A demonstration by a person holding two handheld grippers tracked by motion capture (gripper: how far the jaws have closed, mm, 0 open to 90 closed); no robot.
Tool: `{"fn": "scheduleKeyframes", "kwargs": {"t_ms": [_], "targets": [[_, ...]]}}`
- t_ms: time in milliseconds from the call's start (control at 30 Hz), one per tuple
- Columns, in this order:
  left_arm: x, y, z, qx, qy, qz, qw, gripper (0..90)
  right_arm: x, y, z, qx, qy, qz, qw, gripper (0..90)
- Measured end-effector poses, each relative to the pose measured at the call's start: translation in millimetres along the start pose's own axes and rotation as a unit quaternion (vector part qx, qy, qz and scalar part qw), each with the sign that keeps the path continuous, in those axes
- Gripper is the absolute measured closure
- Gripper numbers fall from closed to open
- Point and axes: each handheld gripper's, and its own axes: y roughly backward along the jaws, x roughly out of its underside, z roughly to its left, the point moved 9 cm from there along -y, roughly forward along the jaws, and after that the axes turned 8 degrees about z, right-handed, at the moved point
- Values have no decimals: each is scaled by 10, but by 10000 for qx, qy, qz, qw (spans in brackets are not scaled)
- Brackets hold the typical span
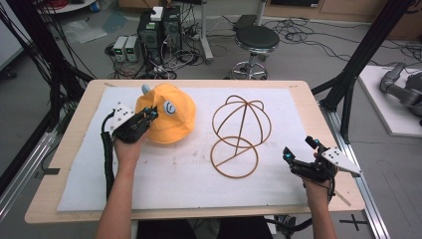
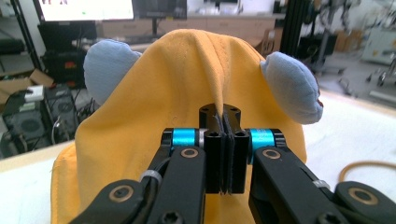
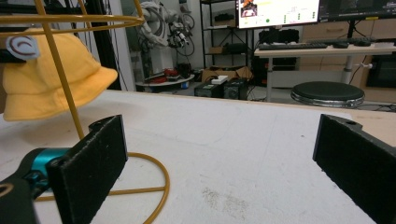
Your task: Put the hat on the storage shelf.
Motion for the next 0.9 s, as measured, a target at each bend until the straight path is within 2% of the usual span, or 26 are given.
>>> {"fn": "scheduleKeyframes", "kwargs": {"t_ms": [100,200,300,533,633,667,700,900], "targets": [[-73,58,-21,47,49,-197,9998,882,-2,0,1,-2,1,-7,10000,27],[-133,113,-25,51,19,-288,9996,882,-2,1,1,-4,8,-7,10000,27],[-234,179,-31,130,106,-498,9986,882,-3,3,3,-4,-5,-7,10000,27],[-540,333,-85,172,-81,-748,9970,882,-9,8,-1,9,27,-34,10000,27],[-700,415,-103,188,-130,-893,9957,882,-14,9,-3,12,22,-53,10000,27],[-808,473,-125,228,-123,-1026,9944,882,-15,11,-1,10,18,-50,10000,27],[-808,473,-125,228,-123,-1026,9944,882,-15,11,-1,10,18,-50,10000,27],[-1087,600,-249,433,-137,-1294,9906,882,-34,20,5,-3,-21,-94,10000,27]]}}
